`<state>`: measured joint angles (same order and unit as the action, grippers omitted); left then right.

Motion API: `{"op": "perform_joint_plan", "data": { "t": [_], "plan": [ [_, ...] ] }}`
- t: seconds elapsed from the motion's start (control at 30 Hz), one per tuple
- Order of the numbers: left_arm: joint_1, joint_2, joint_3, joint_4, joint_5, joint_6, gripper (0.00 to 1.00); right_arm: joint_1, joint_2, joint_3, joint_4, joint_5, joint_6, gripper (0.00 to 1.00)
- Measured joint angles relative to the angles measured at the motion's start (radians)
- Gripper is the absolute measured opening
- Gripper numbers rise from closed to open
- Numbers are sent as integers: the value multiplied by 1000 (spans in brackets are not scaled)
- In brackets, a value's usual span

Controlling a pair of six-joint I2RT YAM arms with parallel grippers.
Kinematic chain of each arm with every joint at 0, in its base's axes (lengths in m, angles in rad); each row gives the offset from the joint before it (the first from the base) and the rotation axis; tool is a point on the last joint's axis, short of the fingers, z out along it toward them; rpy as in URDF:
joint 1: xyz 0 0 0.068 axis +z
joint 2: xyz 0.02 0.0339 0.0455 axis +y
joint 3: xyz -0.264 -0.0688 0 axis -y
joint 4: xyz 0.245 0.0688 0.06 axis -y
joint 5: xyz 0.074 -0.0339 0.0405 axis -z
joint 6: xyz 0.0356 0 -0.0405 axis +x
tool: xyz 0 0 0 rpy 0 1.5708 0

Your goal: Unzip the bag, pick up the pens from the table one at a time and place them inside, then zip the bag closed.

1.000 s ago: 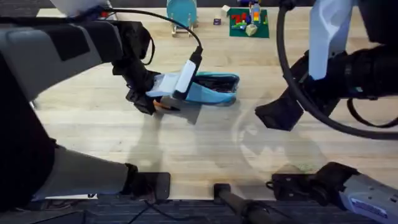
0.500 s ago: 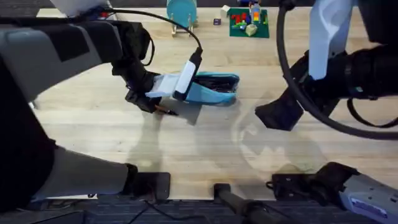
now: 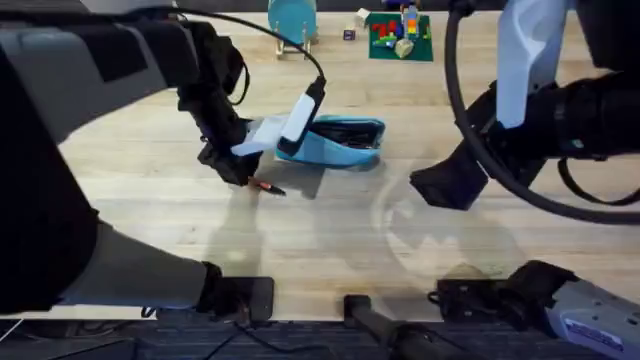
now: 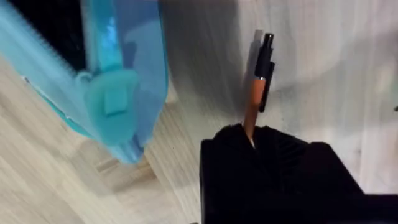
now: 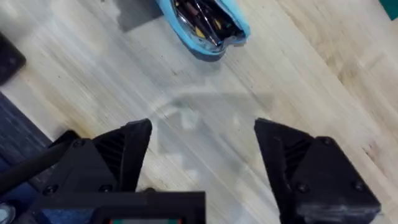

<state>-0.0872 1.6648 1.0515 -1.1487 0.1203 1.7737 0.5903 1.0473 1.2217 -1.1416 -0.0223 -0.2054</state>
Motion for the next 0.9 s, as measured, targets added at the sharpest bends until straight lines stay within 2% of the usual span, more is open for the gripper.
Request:
{"op": "perform_joint_plan", "data": {
  "t": [0.17, 0.33, 0.6, 0.9],
  "plan": [
    [0, 1, 106, -106, 17, 0, 43, 0, 0, 0, 0, 0, 0, 997],
    [-2, -18, 176, -132, 19, 0, 43, 0, 0, 0, 0, 0, 0, 997],
    [-24, -167, 199, -136, 27, 0, 43, 0, 0, 0, 0, 0, 0, 997],
    [-60, -318, 200, -166, 88, 0, 43, 0, 0, 0, 0, 0, 0, 997]
  ]
}}
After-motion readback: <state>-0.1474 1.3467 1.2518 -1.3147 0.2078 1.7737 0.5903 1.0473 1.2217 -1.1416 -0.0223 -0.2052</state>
